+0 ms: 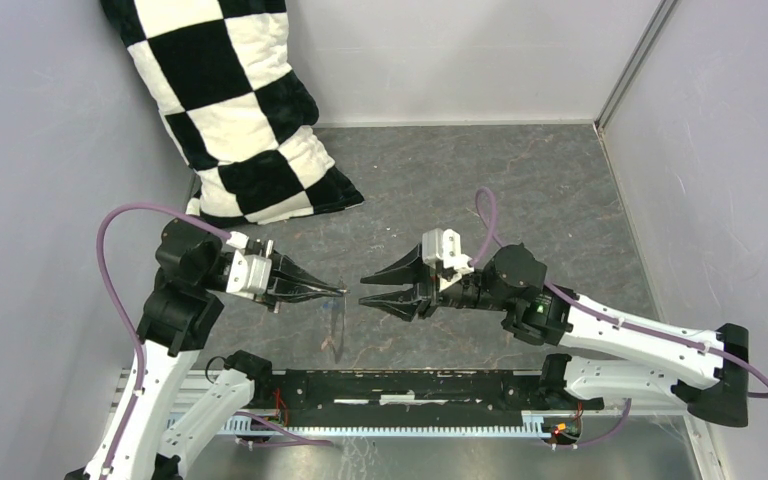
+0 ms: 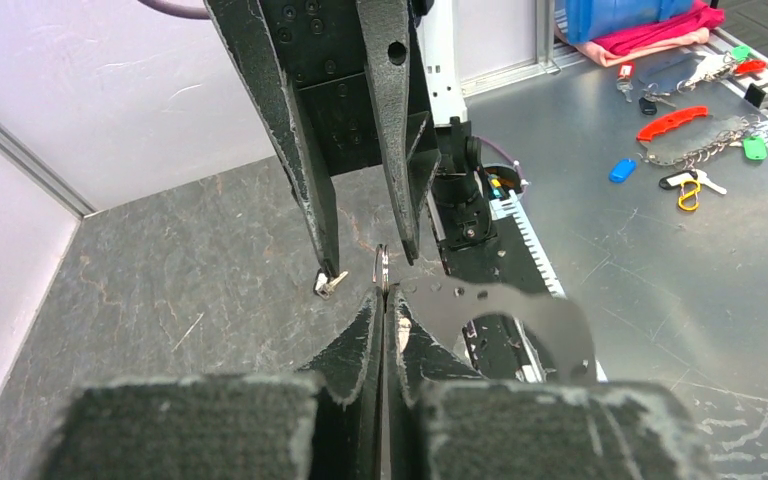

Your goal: Put the keys on the keyring

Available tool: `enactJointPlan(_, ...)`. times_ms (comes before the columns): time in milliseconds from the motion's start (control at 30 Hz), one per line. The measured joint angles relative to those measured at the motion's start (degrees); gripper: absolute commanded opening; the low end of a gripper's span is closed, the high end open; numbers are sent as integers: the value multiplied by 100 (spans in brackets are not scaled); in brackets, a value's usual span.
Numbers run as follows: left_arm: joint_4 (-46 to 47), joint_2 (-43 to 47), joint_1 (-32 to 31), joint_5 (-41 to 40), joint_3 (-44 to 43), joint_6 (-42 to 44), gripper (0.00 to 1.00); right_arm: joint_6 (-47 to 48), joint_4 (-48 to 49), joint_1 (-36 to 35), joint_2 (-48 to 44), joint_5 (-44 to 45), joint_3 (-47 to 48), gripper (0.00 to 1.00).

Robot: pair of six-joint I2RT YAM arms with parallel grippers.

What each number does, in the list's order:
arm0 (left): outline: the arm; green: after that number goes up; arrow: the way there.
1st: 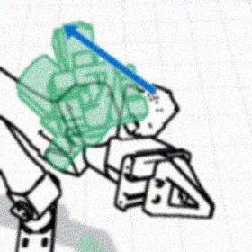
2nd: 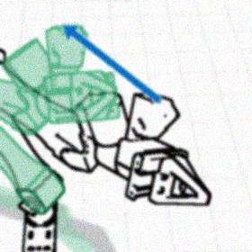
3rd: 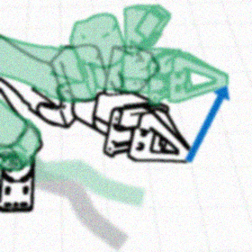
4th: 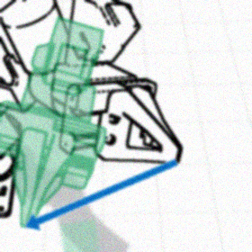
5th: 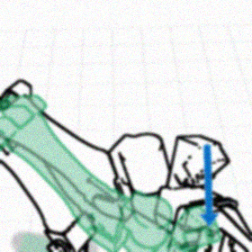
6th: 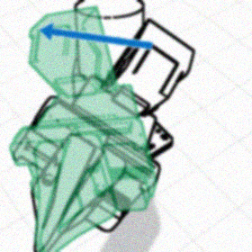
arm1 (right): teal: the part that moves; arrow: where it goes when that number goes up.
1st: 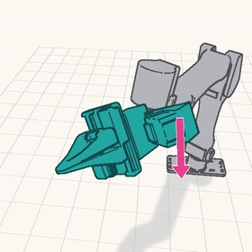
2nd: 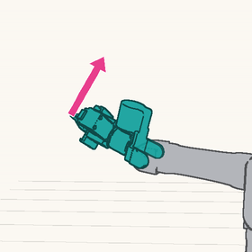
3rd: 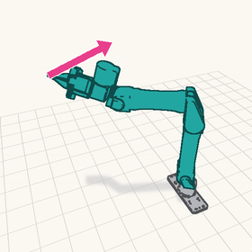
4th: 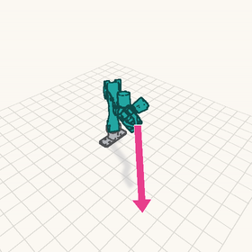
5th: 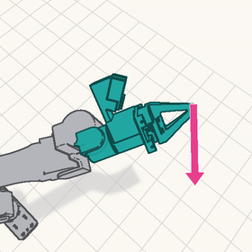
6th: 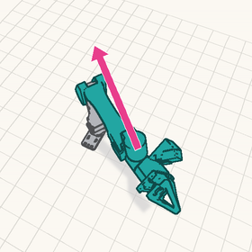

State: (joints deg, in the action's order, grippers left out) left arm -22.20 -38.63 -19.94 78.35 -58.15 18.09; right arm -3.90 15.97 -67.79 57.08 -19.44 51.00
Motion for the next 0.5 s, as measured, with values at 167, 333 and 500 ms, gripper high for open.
enactJointPlan(167, 4, 0, 0, 0, -9, 0, 2, -269, 649, -4, 0, -26, -275, 37)
enactJointPlan(333, 4, -17, 0, -24, -9, -4, 2, -389, 1032, -44, 33, -4, -310, 36)
enactJointPlan(500, 4, -72, 0, -22, -9, -101, 2, -420, 1329, -96, 111, 26, -310, 34)
